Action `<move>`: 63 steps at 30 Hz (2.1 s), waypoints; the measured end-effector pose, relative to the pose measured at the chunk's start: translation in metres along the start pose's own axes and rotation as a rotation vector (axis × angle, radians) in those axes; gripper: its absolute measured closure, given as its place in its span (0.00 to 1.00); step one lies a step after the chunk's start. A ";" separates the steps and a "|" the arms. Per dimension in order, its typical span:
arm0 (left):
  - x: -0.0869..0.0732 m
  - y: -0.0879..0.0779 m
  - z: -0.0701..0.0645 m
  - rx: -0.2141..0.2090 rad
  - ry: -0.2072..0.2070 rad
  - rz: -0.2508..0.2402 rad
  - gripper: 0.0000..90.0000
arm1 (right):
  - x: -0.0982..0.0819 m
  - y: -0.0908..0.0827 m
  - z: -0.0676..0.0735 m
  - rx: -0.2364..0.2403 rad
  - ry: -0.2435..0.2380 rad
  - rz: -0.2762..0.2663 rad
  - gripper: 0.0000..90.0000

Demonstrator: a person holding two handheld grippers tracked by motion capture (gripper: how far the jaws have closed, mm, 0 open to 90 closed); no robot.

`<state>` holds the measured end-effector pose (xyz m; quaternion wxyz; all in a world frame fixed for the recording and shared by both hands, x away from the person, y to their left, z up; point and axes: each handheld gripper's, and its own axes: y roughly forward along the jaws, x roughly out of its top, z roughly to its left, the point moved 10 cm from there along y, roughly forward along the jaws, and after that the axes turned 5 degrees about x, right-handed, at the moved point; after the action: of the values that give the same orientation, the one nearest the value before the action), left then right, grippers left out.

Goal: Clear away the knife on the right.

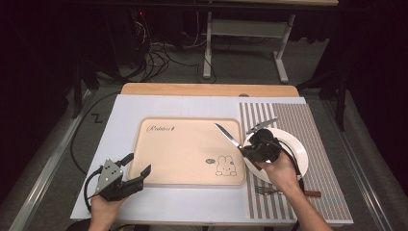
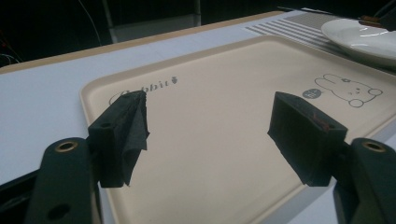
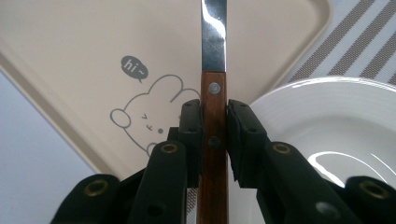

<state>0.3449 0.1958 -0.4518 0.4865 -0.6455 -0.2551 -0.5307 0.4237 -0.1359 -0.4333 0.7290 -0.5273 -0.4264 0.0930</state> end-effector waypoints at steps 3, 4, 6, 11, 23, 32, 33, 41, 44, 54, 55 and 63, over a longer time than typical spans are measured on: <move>0.000 0.002 0.002 -0.004 -0.012 0.001 0.32 | 0.003 0.006 0.005 0.007 -0.006 0.016 0.88; 0.000 0.002 0.002 -0.005 -0.012 0.002 0.32 | 0.004 0.008 0.006 0.009 -0.012 0.018 0.88; 0.000 0.002 0.002 -0.008 -0.012 0.001 0.32 | 0.007 0.012 0.010 0.009 -0.029 0.010 0.88; 0.001 0.000 0.000 -0.010 -0.008 -0.004 0.32 | 0.010 0.027 0.024 0.037 -0.050 0.022 0.88; 0.001 0.000 0.002 -0.011 -0.026 -0.007 0.32 | 0.006 0.059 0.032 0.052 -0.031 0.066 0.88; 0.000 0.002 0.002 -0.011 -0.030 -0.003 0.32 | 0.001 0.069 0.031 0.047 -0.039 0.086 0.88; 0.000 0.002 0.002 -0.013 -0.030 -0.002 0.32 | -0.002 0.072 0.030 0.042 -0.041 0.095 0.88; 0.001 0.001 0.002 -0.015 -0.032 -0.010 0.32 | -0.006 0.077 0.031 0.021 -0.052 0.118 0.87; 0.001 0.001 0.002 -0.015 -0.033 -0.010 0.32 | -0.007 0.077 0.031 0.020 -0.048 0.116 0.86; 0.002 0.001 0.002 -0.015 -0.035 -0.011 0.32 | 0.003 0.067 0.026 0.014 -0.050 0.022 0.70; 0.002 0.001 0.002 -0.014 -0.034 -0.011 0.32 | 0.005 0.065 0.026 0.012 -0.051 0.009 0.72; 0.002 0.001 0.002 -0.015 -0.029 -0.012 0.32 | 0.013 0.070 0.038 0.065 -0.060 0.014 0.98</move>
<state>0.3471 0.1966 -0.4505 0.4745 -0.6554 -0.2619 -0.5260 0.4269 -0.0723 -0.4826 0.7320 -0.5033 -0.4412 0.1274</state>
